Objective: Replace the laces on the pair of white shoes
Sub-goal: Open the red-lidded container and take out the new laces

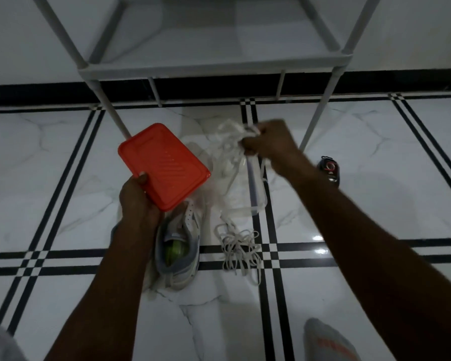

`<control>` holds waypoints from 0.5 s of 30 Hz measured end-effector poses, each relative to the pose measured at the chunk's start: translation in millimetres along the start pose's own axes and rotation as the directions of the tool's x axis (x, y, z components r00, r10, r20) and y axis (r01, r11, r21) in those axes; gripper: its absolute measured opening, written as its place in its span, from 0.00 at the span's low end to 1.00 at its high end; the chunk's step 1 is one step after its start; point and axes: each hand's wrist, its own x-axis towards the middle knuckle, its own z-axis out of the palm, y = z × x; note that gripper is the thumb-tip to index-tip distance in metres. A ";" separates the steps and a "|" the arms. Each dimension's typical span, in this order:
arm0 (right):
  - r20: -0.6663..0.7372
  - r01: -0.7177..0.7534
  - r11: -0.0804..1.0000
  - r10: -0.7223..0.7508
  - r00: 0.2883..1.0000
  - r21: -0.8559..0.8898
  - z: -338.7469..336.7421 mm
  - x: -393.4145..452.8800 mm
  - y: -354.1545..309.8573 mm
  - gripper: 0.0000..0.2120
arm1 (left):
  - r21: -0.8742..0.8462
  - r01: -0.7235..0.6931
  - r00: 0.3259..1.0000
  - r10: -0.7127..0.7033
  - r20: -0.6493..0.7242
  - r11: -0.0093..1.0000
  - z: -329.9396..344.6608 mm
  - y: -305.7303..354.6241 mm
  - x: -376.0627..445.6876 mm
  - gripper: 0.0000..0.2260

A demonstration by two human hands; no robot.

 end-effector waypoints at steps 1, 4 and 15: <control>0.007 0.013 0.989 -0.012 1.000 -0.146 12.8 2.9 23.1 0.10 | 0.000 -0.008 1.000 0.008 0.006 1.000 -1.6 -0.5 -0.7 0.10; 0.182 0.067 0.868 0.027 0.983 -0.493 42.5 6.5 70.7 0.17 | 0.009 -0.024 0.999 0.024 -0.024 1.000 -5.9 -0.3 -0.5 0.10; 0.028 0.146 0.825 -0.156 0.987 -0.546 3.6 32.6 59.9 0.10 | 0.006 -0.061 0.998 0.061 -0.025 0.998 0.7 1.7 -3.1 0.08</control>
